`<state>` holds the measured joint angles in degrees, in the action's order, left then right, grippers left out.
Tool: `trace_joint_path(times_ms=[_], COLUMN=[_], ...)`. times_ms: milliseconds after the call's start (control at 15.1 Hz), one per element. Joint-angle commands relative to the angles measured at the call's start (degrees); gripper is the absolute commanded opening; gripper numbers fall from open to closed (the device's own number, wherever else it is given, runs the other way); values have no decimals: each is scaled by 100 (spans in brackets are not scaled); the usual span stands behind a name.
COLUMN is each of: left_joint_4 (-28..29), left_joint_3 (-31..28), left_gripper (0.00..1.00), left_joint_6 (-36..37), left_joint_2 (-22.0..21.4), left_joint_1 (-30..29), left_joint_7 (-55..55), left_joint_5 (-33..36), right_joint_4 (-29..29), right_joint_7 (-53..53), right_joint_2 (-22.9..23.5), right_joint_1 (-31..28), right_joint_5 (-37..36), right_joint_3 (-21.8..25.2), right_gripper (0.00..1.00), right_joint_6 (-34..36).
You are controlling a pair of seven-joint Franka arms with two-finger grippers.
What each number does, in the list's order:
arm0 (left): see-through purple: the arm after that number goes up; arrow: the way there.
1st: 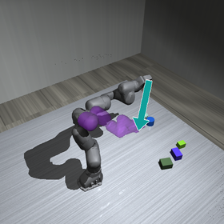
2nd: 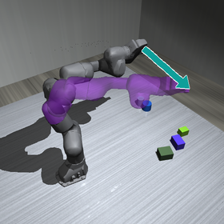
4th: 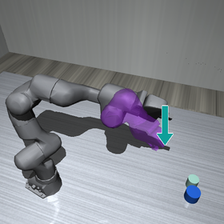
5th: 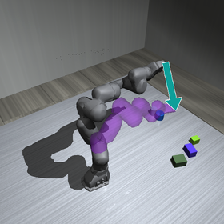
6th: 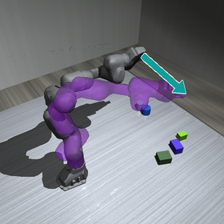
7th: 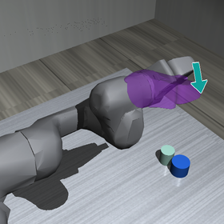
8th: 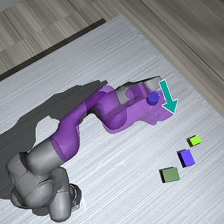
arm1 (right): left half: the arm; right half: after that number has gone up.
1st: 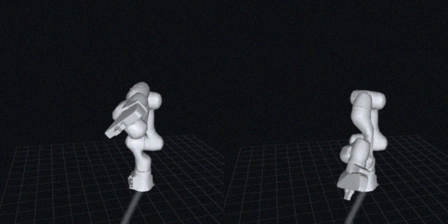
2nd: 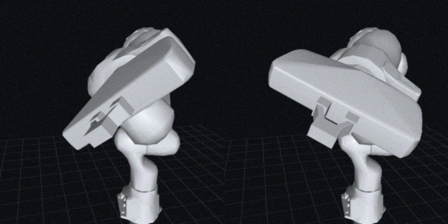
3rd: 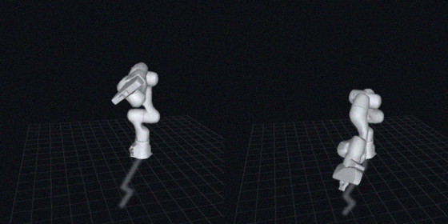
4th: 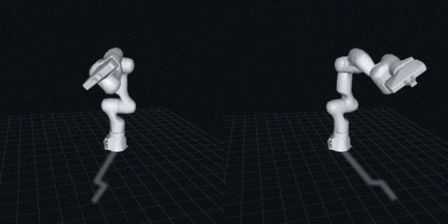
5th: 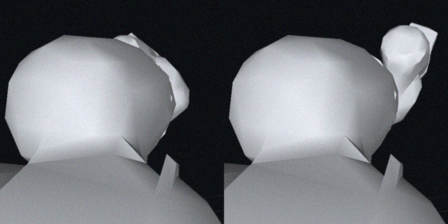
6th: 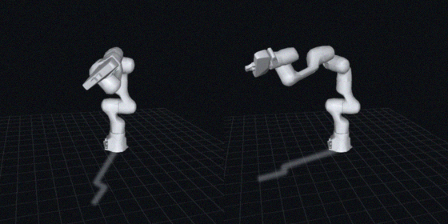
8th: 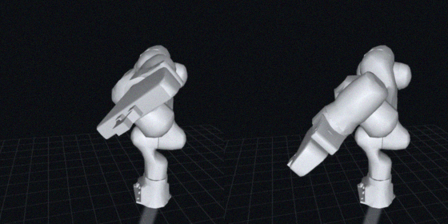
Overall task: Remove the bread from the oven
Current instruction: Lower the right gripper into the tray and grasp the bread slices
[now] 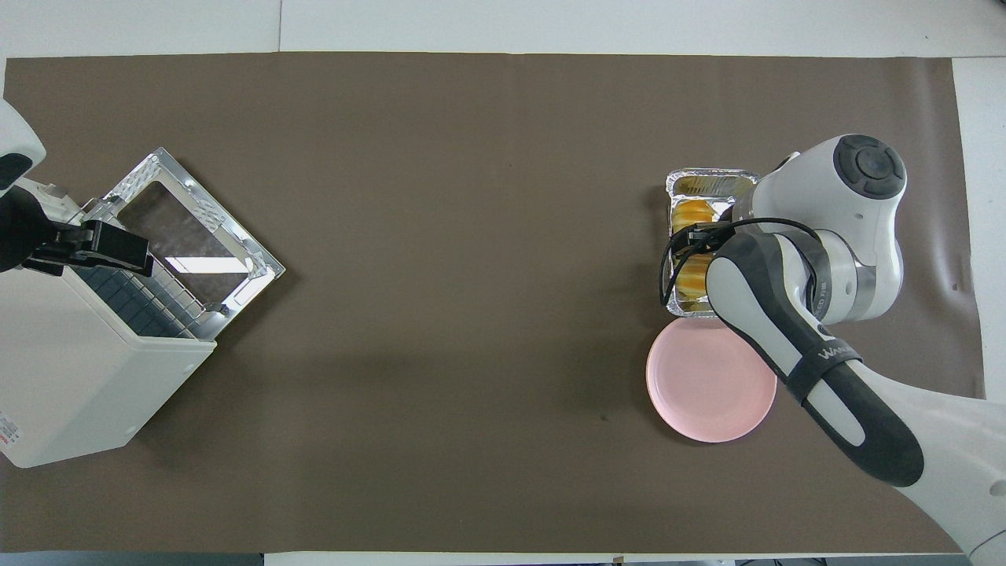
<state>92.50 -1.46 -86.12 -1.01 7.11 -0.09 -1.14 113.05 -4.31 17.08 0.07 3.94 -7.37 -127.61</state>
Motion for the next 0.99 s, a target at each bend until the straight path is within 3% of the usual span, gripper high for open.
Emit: trace_joint_path(times_ms=[0, 199, 265, 596, 927], left_joint_4=[75, 75, 75, 75, 75], left_joint_3=[-3, -3, -3, -3, -3], left_gripper=[100, 100, 100, 100, 100], left_joint_6=[-71, -71, -71, -71, -71], left_joint_2=[-110, -102, -110, -110, -102], left_joint_1=[-26, -17, -26, -26, -26], left_joint_7=[-44, -44, -44, -44, -44], left_joint_5=[-79, -79, -79, -79, -79], right_joint_4=[278, 279, 270, 165, -328], right_joint_7=[-61, -96, -201, -237, -246], right_joint_2=[-197, -197, -197, -241, -766], right_joint_1=[-42, -42, -42, -51, -121], right_joint_5=[19, 19, 88, 274, 265], right_joint_3=[-37, -37, -37, -28, -10], right_gripper=[56, 8, 0, 0, 0], right_joint_6=[-167, -150, -124, 69, 1351])
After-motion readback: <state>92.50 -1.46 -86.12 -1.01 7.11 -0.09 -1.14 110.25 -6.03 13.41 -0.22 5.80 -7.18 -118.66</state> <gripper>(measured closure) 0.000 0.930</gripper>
